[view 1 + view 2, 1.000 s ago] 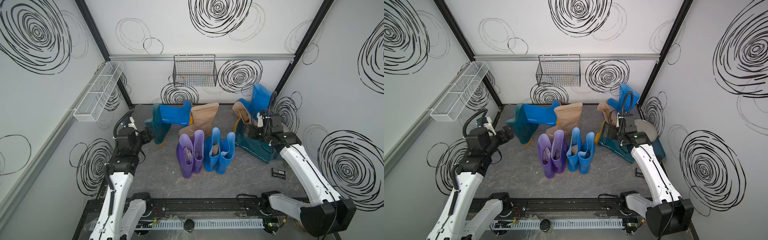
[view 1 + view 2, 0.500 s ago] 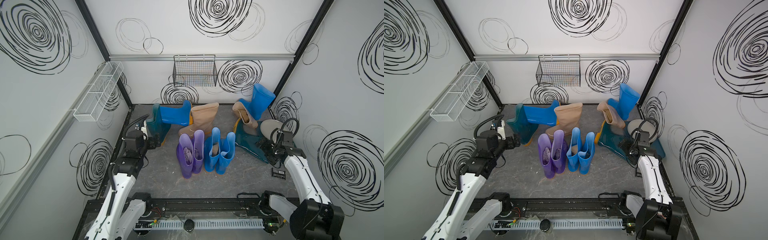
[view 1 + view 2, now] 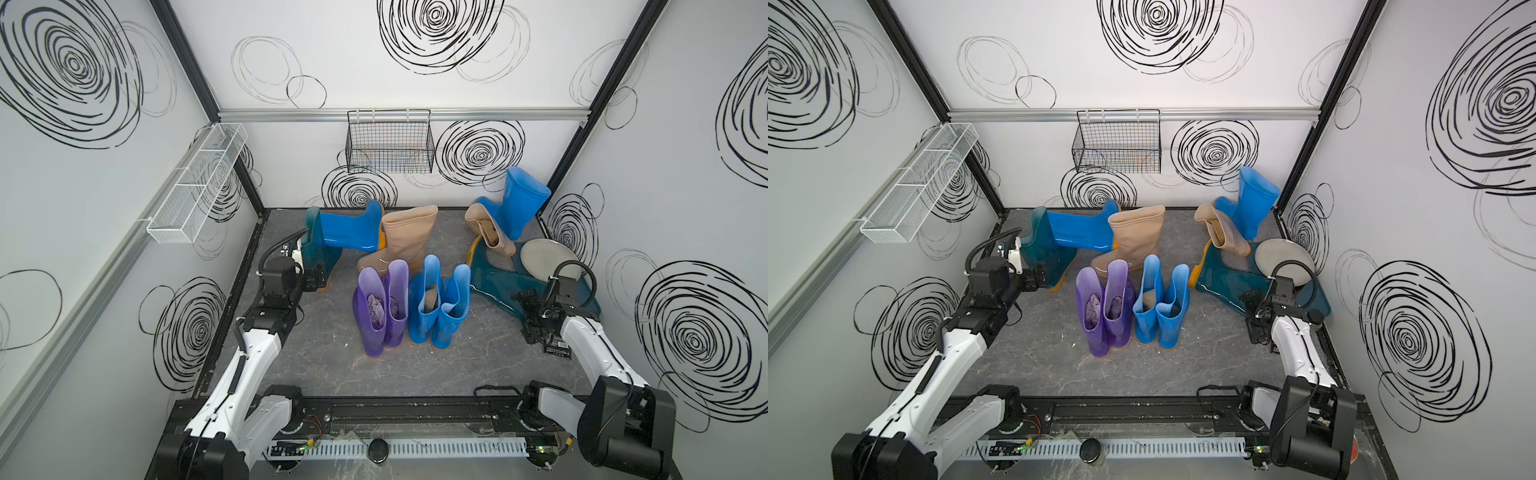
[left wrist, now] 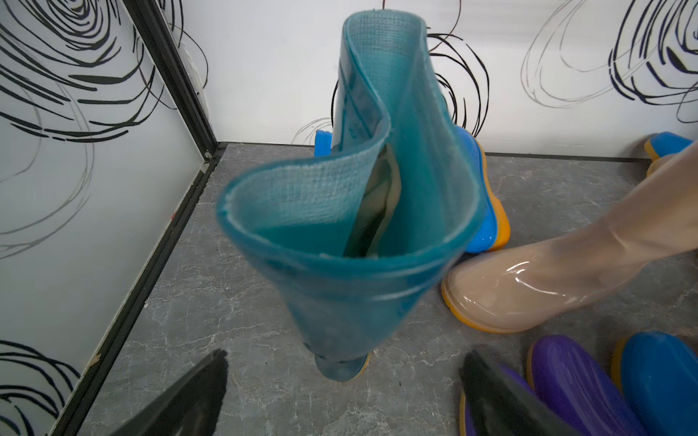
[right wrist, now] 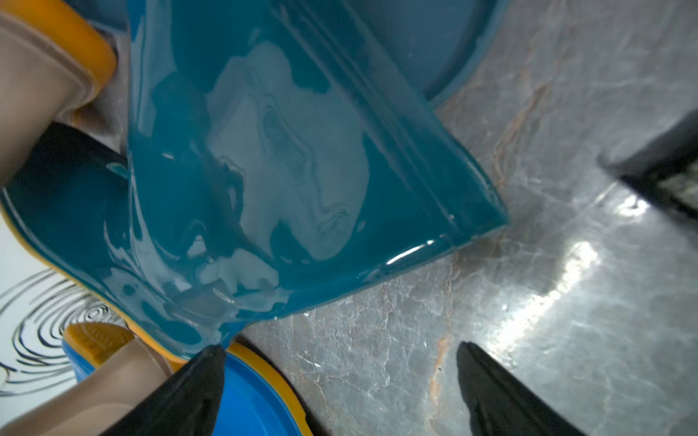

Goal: Match and arrange rain boots in pairs
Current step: Pick up the rain boot at the center of the board.

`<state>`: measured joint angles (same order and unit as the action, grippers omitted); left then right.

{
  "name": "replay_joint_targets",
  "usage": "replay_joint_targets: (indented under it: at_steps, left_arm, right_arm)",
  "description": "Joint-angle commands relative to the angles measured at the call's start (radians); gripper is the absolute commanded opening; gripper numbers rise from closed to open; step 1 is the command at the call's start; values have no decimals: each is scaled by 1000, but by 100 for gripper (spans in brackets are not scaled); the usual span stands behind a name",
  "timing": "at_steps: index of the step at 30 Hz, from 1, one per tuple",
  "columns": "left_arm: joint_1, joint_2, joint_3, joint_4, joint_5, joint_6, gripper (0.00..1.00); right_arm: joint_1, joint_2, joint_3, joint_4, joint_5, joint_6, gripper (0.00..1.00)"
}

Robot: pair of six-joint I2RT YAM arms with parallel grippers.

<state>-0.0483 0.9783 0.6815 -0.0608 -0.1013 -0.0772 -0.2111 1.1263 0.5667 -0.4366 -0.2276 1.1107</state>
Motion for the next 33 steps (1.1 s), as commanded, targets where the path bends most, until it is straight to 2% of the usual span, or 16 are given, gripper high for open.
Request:
replay_joint_targets:
  at_steps: [1, 4, 7, 10, 11, 18, 20, 23, 26, 28, 30, 32, 33]
  left_arm:
    - [10, 27, 6, 122, -32, 10, 100]
    - [13, 54, 3, 166, -2, 6, 96]
    - [-4, 100, 19, 174, 60, 7, 81]
    - [-50, 122, 18, 184, 53, 3, 64]
    - [-62, 122, 11, 195, 46, -7, 56]
    - [-89, 85, 0, 193, 37, -91, 11]
    - [-99, 72, 11, 177, 48, -123, 3]
    - [-136, 59, 21, 156, 36, -165, 0]
    - [-180, 46, 24, 122, -28, -211, 0]
    - [-190, 40, 20, 105, -55, -250, 0]
    - [-191, 32, 9, 92, -75, -278, 0]
    - [-191, 18, -4, 78, -93, -285, 10]
    - [-191, 8, -8, 71, -96, -286, 11]
  right_arm:
    - [9, 11, -51, 72, 28, 155, 98]
    - [18, -1, -88, 126, 66, 218, 97]
    - [21, -4, -103, 161, 109, 242, 92]
    - [27, -5, -100, 163, 165, 258, 86]
    - [26, -10, -105, 173, 184, 267, 82]
    - [42, -12, -132, 261, 260, 300, 59]
    - [50, -4, -123, 265, 278, 288, 51]
    - [58, -4, -122, 263, 298, 284, 30]
    - [75, -33, -121, 259, 329, 270, 9]
    - [91, -59, -112, 238, 352, 266, 1]
    - [105, -89, -96, 217, 359, 259, 0]
    - [136, -123, -68, 185, 391, 241, 0]
    - [152, -137, -54, 166, 408, 236, 0]
